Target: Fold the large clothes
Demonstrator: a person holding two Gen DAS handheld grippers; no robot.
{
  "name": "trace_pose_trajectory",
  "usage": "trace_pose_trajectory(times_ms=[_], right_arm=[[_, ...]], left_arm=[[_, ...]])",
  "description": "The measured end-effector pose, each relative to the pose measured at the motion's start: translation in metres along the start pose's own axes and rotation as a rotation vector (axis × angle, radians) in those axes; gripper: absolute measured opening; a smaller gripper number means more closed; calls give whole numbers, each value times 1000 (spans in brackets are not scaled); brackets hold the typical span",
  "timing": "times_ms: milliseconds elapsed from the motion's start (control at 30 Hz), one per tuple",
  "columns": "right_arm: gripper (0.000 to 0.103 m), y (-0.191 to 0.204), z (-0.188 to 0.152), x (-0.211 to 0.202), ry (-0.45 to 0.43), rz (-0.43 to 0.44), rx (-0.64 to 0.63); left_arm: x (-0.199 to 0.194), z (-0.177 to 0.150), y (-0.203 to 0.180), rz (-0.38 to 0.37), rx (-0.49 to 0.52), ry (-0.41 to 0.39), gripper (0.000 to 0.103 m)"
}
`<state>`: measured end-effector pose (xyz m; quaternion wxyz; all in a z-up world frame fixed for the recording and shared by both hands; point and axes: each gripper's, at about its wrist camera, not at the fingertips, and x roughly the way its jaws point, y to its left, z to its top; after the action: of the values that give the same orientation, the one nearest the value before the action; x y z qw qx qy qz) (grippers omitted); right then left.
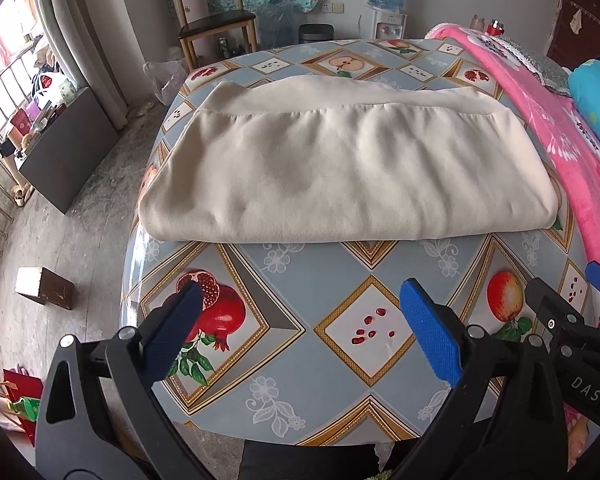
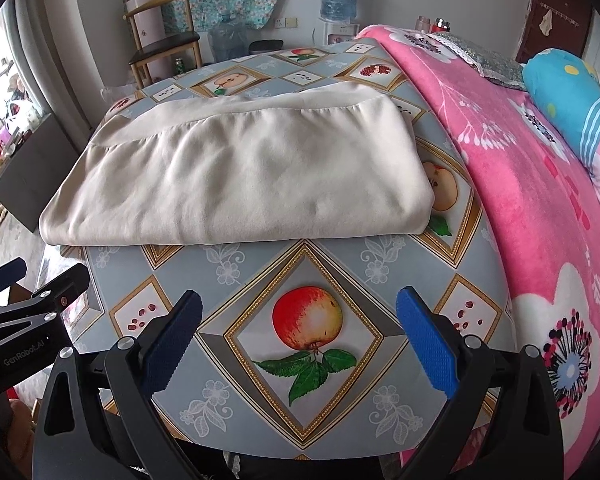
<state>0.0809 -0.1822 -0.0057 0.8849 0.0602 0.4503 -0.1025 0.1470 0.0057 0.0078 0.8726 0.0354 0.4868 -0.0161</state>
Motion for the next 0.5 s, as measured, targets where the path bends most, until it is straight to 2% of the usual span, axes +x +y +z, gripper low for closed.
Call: trace_pose_trajectory(times_ms=[500], right_arm=[[95,-2,0,0,4,-4,7]], left_arm=[[-1,0,-1,2,-1,-1,95]])
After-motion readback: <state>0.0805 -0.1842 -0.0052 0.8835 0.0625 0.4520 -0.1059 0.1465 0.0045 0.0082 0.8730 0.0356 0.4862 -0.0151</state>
